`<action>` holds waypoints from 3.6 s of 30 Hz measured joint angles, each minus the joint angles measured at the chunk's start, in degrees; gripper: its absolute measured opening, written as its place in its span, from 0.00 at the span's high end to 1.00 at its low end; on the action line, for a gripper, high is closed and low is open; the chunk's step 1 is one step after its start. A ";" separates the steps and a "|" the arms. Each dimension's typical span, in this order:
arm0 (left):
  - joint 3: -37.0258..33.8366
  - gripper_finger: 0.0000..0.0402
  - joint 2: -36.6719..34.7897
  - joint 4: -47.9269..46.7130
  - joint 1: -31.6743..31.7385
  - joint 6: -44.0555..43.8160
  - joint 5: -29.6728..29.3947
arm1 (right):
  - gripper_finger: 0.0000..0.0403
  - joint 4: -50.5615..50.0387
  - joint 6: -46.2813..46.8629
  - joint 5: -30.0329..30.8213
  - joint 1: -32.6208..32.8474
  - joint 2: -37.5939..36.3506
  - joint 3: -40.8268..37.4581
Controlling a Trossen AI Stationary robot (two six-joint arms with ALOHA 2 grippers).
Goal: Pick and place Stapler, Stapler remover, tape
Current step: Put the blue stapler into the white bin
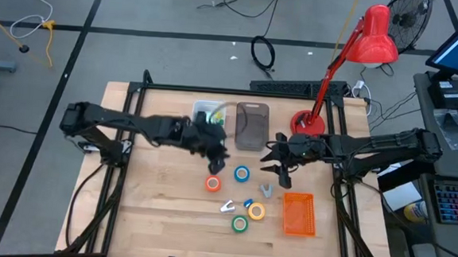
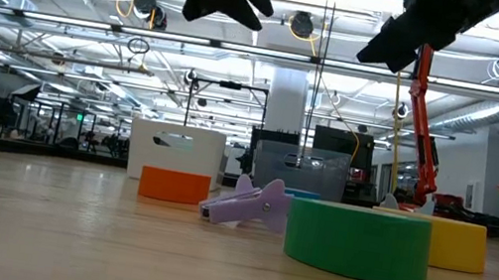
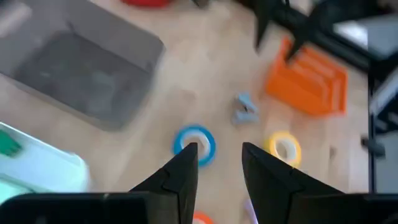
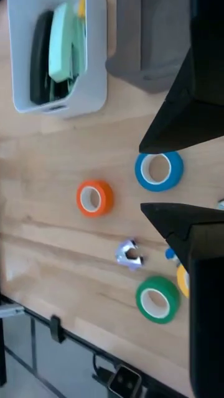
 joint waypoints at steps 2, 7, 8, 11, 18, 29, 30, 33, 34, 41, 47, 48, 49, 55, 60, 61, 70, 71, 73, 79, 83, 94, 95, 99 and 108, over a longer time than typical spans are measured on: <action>0.00 0.68 0.38 -0.60 -2.53 -0.11 -0.86 | 0.68 -0.64 -0.98 -1.16 0.00 0.00 0.00; -0.02 0.68 1.21 -0.62 -7.69 -1.90 -1.79 | 0.68 0.00 -3.91 -6.01 0.00 0.00 0.01; -0.01 0.68 1.29 -0.23 -8.55 -2.31 -1.93 | 0.68 -0.03 -4.41 -6.90 0.00 0.00 0.02; 0.02 0.68 1.58 0.41 -10.78 -2.33 -4.77 | 0.68 0.17 -4.95 -7.25 0.75 0.78 0.04; -1.39 0.68 1.48 4.38 -12.07 -1.53 -10.13 | 0.68 2.82 -6.72 -8.25 4.71 6.36 0.04; -27.93 0.68 -6.80 39.48 -12.47 -3.96 -2.61 | 0.68 2.83 -6.12 -7.95 8.15 15.98 4.28; -30.06 0.68 -7.92 41.35 -12.68 -4.54 -3.16 | 0.68 1.48 -6.43 -7.95 8.24 17.26 5.21; -35.62 0.68 -11.51 45.23 -13.55 -5.40 -5.28 | 0.68 -0.94 -8.21 -7.70 8.28 21.73 8.62; -36.94 0.68 -12.43 45.96 -13.86 -5.56 -5.78 | 0.68 -2.52 -8.70 -7.49 8.24 23.16 9.64; -42.17 0.68 -18.43 46.41 -16.21 -6.22 -8.46 | 0.68 -3.60 -10.81 -5.18 8.01 30.68 14.34; -44.18 0.68 -22.01 46.79 -17.13 -5.16 -10.01 | 0.68 -4.82 -10.75 -5.27 7.80 32.97 14.34; -44.52 0.68 -22.53 46.35 -17.13 -5.15 -10.04 | 0.68 -4.63 -10.81 -5.29 7.80 33.37 14.35; -44.58 0.68 -22.70 46.41 -17.13 -5.15 -10.04 | 0.68 -4.51 -10.88 -5.30 7.80 33.89 14.45; -44.63 0.68 -22.68 45.64 -17.13 -5.63 -9.71 | 0.68 -5.79 -12.09 -5.87 8.47 36.76 14.38; -44.63 0.68 -22.68 45.64 -17.60 -5.23 -9.55 | 0.68 -5.50 -13.37 -6.76 9.05 37.58 14.32; -44.63 0.68 -22.68 45.63 -17.68 -5.31 -9.57 | 0.68 -5.60 -13.41 -6.74 9.04 37.66 14.31; -44.63 0.68 -22.68 45.62 -17.67 -5.42 -9.97 | 0.68 -6.36 -16.20 -6.66 8.98 37.97 14.32; -44.63 0.68 -22.68 45.62 -17.66 -5.44 -10.01 | 0.68 -6.37 -16.56 -6.64 8.98 37.97 14.32; -44.63 0.68 -22.68 45.62 -17.66 -5.40 -10.01 | 0.68 -6.65 -17.28 -6.60 8.96 37.97 14.32; -44.63 0.68 -22.67 45.58 -17.66 -5.41 -10.44 | 0.68 -6.80 -19.44 -6.47 8.89 38.00 14.29; -44.61 0.68 -22.66 45.49 -17.66 -5.37 -10.49 | 0.68 -6.65 -19.62 -6.52 8.55 38.83 14.29; -44.57 0.68 -22.66 45.24 -17.66 -5.42 -10.57 | 0.68 -6.30 -21.07 -5.68 8.33 39.56 14.43; -44.57 0.68 -22.66 45.24 -17.66 -5.42 -10.58 | 0.68 -6.28 -21.09 -5.18 8.24 39.56 14.43; -44.57 0.68 -22.66 45.24 -17.66 -5.39 -10.80 | 0.68 -6.35 -20.99 -4.72 7.59 39.58 14.40; -44.57 0.68 -22.66 45.22 -17.66 -5.45 -11.10 | 0.68 -7.27 -20.99 -3.60 7.00 38.59 14.27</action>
